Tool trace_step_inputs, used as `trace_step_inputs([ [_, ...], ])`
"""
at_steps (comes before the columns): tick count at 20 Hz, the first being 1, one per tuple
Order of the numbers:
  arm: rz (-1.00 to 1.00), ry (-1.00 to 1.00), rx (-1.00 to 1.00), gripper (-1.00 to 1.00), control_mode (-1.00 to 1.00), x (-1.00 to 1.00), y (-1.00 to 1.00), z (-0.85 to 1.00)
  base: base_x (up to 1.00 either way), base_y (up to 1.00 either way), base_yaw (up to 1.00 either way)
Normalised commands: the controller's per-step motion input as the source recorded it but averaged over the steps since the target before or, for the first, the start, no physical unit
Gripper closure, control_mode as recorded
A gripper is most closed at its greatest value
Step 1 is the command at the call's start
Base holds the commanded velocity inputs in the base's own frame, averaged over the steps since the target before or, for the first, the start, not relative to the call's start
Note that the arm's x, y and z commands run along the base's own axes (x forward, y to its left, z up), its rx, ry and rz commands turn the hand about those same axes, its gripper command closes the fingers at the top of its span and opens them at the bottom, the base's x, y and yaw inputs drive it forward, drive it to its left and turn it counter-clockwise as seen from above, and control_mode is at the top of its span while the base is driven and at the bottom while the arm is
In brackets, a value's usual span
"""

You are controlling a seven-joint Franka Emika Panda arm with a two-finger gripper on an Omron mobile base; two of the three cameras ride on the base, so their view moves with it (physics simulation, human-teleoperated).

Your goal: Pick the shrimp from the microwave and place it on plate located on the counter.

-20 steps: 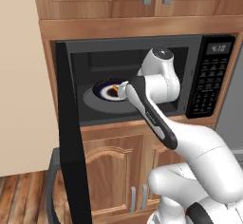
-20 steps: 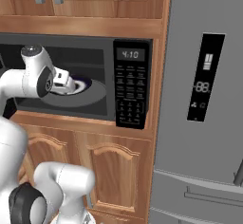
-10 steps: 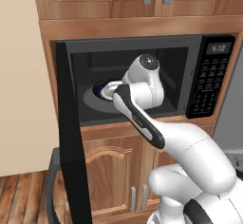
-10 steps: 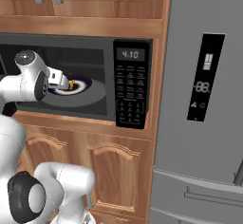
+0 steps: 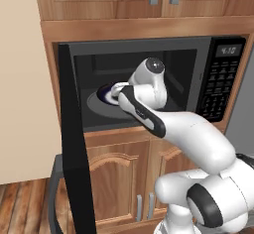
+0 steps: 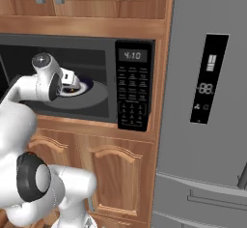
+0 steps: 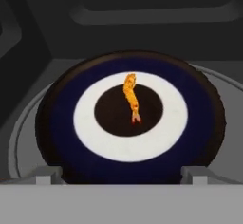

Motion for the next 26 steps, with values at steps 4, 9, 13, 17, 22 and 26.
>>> trace_step_inputs([
  [4, 0.0, -0.03, 0.0, -1.0, -1.0, 0.4, -0.08, -0.18, 0.0, 0.0, 0.0],
  [9, 0.0, -0.04, 0.0, -1.0, -1.0, 0.3, -0.03, -0.29, 0.0, 0.0, 0.0],
  [13, 0.0, -0.01, 0.0, -1.0, -1.0, 0.27, 0.06, -0.07, 0.0, 0.0, 0.0],
  [17, 0.0, 0.0, 0.0, -1.0, -1.0, 0.37, 0.23, 0.0, 0.0, 0.0, 0.0],
  [22, 0.0, 0.0, 0.0, -1.0, -1.0, 0.43, 0.14, -0.01, 0.0, 0.0, 0.0],
  [26, 0.0, 0.0, 0.0, -1.0, -1.0, 0.31, 0.0, -0.19, 0.0, 0.0, 0.0],
])
